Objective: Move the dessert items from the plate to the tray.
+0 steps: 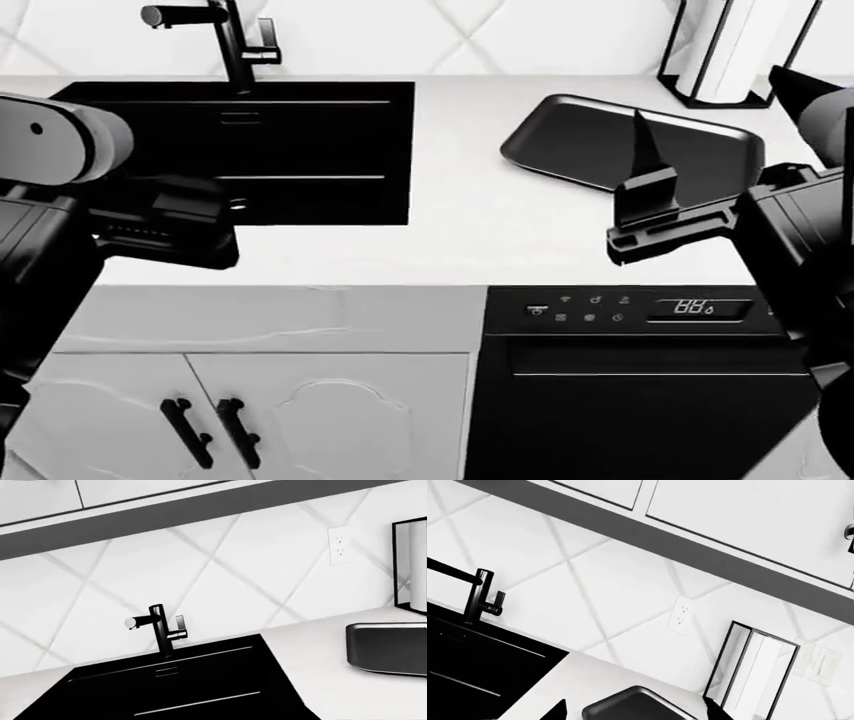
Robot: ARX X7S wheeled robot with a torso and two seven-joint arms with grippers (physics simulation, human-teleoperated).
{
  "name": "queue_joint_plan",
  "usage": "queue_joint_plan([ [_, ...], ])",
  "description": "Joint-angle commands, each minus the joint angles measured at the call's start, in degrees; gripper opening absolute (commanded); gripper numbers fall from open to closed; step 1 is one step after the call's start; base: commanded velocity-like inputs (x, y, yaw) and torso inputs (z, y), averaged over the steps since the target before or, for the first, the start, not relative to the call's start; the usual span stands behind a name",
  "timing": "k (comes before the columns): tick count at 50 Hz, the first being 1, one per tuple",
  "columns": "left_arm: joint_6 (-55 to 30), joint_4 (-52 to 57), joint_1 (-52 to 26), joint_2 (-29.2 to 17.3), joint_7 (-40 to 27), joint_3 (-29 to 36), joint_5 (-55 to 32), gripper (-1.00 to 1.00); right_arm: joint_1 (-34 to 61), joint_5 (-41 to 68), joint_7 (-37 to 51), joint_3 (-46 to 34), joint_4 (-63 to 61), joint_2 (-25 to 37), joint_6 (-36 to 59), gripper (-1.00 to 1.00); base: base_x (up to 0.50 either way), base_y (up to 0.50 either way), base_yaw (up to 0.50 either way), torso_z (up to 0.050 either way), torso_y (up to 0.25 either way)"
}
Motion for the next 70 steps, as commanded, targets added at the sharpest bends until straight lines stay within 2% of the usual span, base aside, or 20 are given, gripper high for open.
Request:
queue_joint_plan([
  [1,1.2,-0.6,-0.3,-1.3,-0.3,0.5,-0.9,1.0,1.8,7.6,5.8,0.5,3.1,1.3,-0.9,1.0,0.07,0.5,0.0,0.0,0.0],
  [51,4.3,0.8,0.9,-3.9,0.5,1.3,0.4,1.0,0.7,8.3,7.7,-4.6,4.4,4.3,-7.4,1.0,0.09,0.5,0.0,0.0,0.0],
  [70,5.1,0.7,-0.7,-4.5,0.1,3.5,0.0,1.0,-1.3,7.0,7.1,-5.3,4.0,5.4,-10.1,1.0,0.1,0.5,0.0,0.0,0.0],
])
